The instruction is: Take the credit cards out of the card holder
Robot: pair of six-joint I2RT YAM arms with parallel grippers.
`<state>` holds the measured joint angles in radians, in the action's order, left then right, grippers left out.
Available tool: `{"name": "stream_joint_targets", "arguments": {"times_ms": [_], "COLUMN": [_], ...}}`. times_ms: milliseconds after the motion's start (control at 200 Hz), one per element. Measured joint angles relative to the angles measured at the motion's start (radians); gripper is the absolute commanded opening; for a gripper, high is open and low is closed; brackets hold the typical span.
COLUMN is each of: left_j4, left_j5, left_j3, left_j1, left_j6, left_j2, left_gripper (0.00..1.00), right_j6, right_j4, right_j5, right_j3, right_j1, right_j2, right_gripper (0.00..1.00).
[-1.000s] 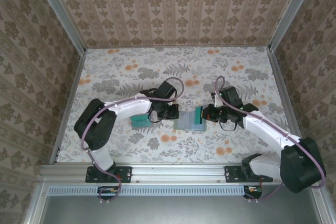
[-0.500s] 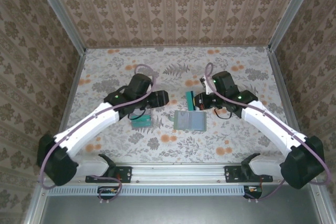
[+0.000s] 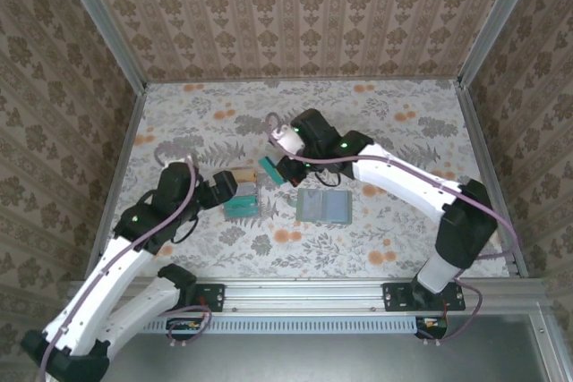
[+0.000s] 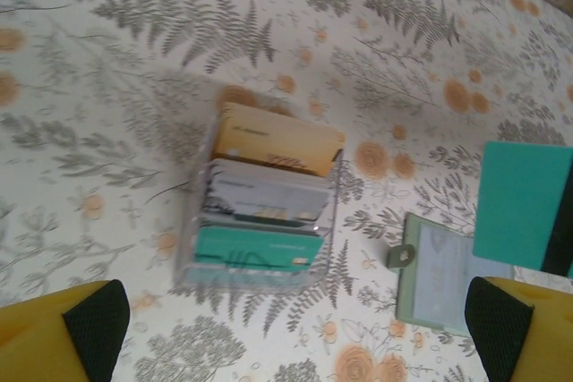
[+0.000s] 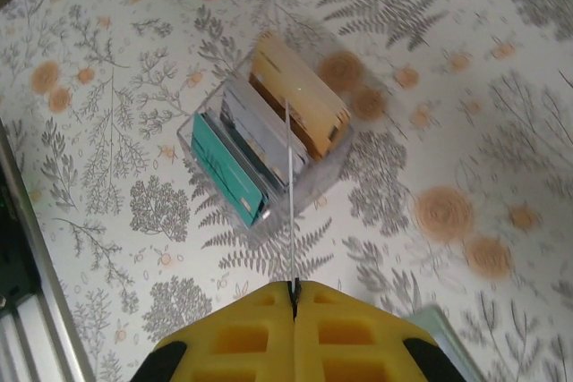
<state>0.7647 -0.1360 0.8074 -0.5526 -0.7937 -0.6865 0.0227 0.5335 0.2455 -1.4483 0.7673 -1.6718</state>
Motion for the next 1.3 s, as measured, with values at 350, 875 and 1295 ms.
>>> {"name": "stream_joint_targets", "arguments": {"times_ms": [350, 875, 1295], "left_j4": [0.221, 0.346, 0.350], "left_j5": [-0.123, -0.206, -0.206], "left_j3": [-0.007, -0.008, -0.016], "left_j1": [0.018, 0.024, 0.024], "left_j6": [-0.055, -0.090, -0.094], "left_j2": [0.211, 0.278, 0.278], "left_gripper": [1.00, 1.00, 1.00], "right_j6": [0.194, 0.349, 0.369], "right_j4": [0.100, 0.197, 0.209], "right_j5": [-0.027, -0.105, -0.130], "right_j3": [-0.248, -0.385, -0.414], "right_j1": [0.097, 0.169, 0.174], "right_j2": [-0.242, -0.405, -0.467], "right_gripper": [0.00, 0.00, 0.00]}}
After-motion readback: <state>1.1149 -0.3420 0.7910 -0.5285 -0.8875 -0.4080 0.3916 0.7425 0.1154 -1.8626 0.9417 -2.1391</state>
